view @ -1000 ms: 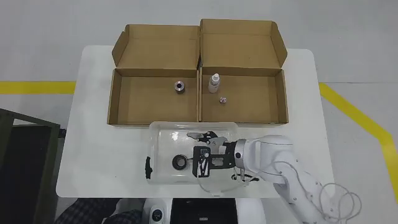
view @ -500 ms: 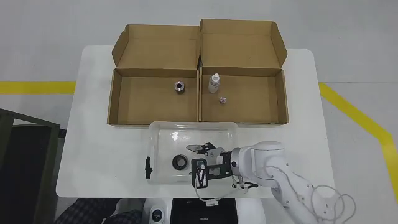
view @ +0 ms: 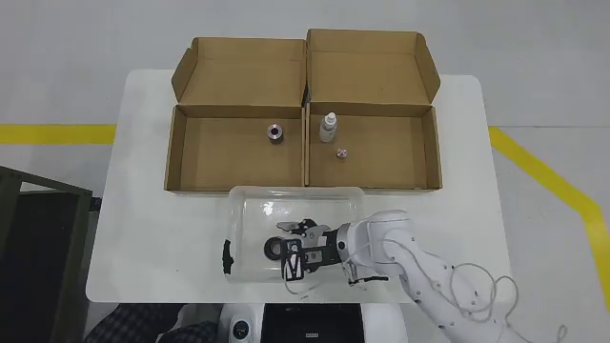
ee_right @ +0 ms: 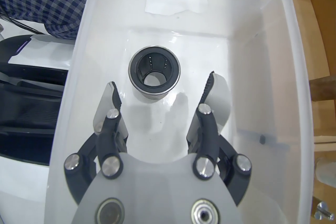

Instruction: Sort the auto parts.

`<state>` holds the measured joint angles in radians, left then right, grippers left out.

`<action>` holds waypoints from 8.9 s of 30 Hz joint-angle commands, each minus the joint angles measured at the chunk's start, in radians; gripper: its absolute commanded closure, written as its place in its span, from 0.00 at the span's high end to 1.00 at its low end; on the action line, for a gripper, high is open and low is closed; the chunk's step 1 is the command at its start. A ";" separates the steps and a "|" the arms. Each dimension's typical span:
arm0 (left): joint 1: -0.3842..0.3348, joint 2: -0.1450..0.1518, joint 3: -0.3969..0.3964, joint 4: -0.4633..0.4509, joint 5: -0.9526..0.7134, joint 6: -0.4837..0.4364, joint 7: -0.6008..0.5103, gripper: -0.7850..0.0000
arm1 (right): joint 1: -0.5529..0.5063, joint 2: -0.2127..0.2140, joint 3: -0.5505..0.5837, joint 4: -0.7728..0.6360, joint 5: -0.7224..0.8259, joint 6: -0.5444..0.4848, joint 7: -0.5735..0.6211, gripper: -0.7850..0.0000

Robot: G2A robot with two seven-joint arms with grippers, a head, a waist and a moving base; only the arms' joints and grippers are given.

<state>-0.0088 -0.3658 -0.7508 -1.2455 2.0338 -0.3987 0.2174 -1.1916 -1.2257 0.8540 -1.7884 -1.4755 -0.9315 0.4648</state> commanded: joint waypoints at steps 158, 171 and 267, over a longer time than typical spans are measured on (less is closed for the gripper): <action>0.000 0.000 0.000 0.000 0.000 0.000 0.000 1.00 | 0.471 -0.140 -0.190 0.476 0.357 0.551 -0.019 0.33; 0.000 0.000 0.000 0.000 0.000 0.000 0.000 1.00 | 0.453 -0.147 -0.170 0.464 0.329 0.534 0.005 0.48; 0.000 0.000 0.000 0.000 0.000 0.000 0.000 1.00 | -0.627 0.048 0.867 -0.125 0.171 0.492 -0.738 1.00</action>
<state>-0.0088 -0.3658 -0.7508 -1.2455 2.0338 -0.3987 0.2174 -1.8184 -1.1779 1.7210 -1.9130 -1.3041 -0.4399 -0.2735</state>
